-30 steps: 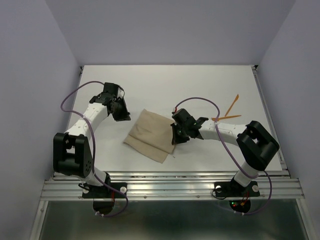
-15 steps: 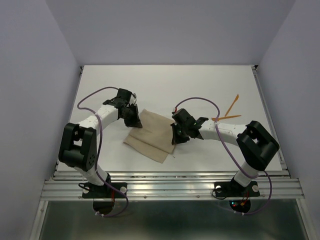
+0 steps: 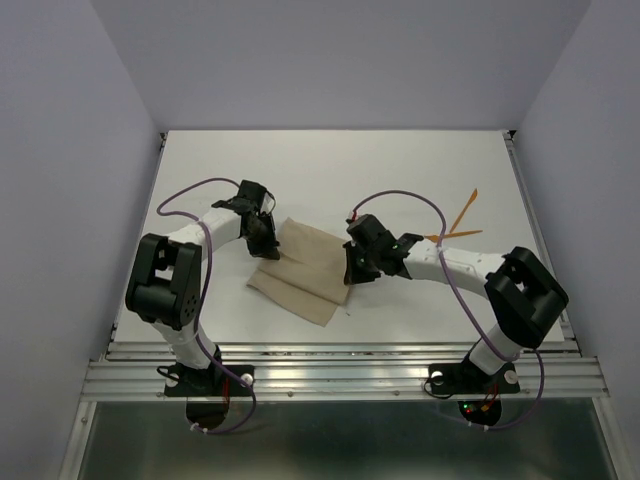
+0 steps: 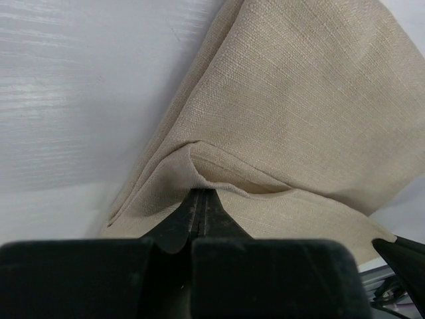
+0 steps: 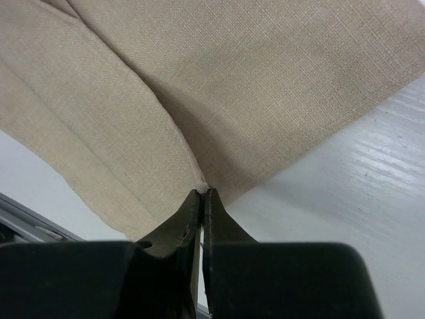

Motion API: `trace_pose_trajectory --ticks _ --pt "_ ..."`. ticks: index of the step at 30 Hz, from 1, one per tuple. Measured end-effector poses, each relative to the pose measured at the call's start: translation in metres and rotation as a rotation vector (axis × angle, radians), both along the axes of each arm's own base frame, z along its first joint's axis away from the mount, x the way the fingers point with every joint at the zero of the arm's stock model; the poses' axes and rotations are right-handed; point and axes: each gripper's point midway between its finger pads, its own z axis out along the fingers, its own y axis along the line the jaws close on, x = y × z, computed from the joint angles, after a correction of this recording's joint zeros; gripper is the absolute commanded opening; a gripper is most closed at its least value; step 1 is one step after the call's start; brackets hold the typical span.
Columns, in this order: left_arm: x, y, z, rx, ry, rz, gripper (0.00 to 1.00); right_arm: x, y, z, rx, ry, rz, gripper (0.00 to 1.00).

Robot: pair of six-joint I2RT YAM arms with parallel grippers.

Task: Fold the napkin into a case and place the utensils inside
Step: Fold the lower triangle-folded napkin at the center of the board.

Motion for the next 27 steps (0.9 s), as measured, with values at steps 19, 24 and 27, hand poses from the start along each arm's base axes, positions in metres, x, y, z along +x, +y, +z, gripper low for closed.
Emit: trace_pose_trajectory --ticks 19,24,27 --pt "0.004 0.004 0.009 0.018 -0.036 0.012 0.0 0.007 -0.011 -0.008 -0.069 -0.02 -0.034 0.4" --pt "0.002 0.008 0.009 0.036 -0.027 0.023 0.0 0.016 -0.011 0.006 -0.103 -0.058 -0.046 0.4" --pt "0.004 0.009 0.011 0.04 -0.03 0.032 0.0 0.021 -0.002 0.019 -0.089 -0.093 -0.038 0.26"
